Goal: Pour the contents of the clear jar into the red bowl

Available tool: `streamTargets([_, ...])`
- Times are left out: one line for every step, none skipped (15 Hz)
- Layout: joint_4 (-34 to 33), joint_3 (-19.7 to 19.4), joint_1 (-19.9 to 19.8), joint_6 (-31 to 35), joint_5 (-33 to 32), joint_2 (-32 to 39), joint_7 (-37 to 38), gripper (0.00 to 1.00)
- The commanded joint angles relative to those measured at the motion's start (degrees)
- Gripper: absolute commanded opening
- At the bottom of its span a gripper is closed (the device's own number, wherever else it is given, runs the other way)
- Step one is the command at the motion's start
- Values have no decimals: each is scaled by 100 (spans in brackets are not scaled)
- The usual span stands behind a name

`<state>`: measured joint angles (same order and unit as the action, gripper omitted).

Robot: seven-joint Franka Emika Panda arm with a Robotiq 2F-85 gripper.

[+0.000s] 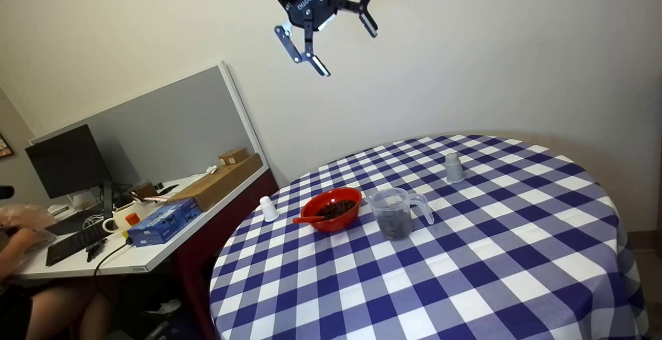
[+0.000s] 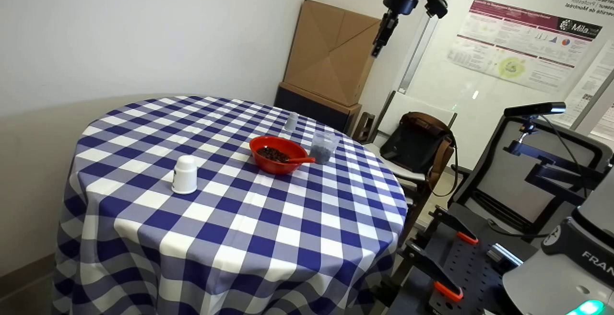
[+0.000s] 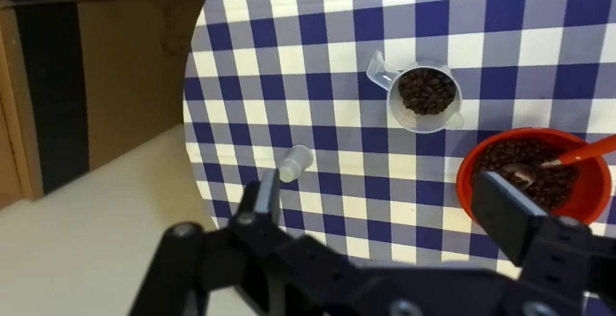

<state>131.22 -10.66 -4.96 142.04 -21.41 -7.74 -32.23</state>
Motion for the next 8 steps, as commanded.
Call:
streamTargets([-1204, 59, -20, 148, 78, 1395, -1059, 100])
streamTargets([-1488, 106, -69, 118, 113, 1717, -1368, 100])
streamTargets([-1757, 173, -113, 55, 141, 2010, -1651, 100])
streamTargets([-2025, 248, -175, 4, 206, 2322, -1974, 100])
streamTargets([-2263, 318, -232, -56, 203, 2576, -2251, 100])
streamTargets([-2481, 393, -306, -107, 219, 2821, -2560, 100])
streamTargets([-2695, 460, -368, -177, 195, 3032, -2847, 100])
streamTargets([-2899, 533, -441, -252, 202, 3257, -3157, 100])
